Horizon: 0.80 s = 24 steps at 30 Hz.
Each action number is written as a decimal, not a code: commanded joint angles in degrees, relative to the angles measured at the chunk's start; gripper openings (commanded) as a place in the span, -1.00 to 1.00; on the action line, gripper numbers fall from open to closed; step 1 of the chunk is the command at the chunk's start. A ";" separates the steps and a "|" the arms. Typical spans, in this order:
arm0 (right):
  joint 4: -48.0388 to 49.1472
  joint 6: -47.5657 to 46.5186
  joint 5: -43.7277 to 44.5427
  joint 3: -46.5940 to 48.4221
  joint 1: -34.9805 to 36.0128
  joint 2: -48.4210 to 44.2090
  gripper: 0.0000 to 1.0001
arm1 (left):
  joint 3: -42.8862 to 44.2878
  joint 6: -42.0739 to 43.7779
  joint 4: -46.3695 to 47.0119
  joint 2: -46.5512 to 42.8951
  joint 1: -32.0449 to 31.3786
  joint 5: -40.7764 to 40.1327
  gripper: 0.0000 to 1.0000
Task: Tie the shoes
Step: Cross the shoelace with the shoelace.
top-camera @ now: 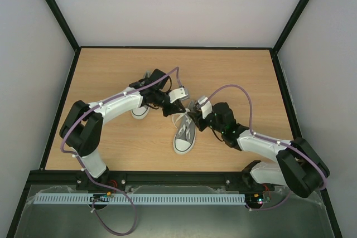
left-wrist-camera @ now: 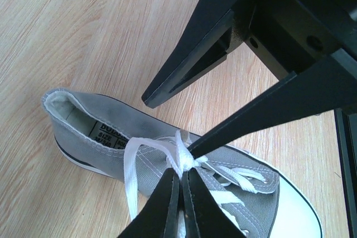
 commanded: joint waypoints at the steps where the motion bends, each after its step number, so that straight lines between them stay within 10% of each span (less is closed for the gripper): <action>1: -2.07 -8.18 -3.56 3.64 -0.75 1.58 -0.30 | 1.59 1.18 -1.79 -1.52 0.12 0.07 -0.95; 24: -2.33 -15.28 -19.85 7.27 -4.92 7.38 -0.75 | 1.72 6.22 -4.19 -2.64 0.20 2.28 -0.95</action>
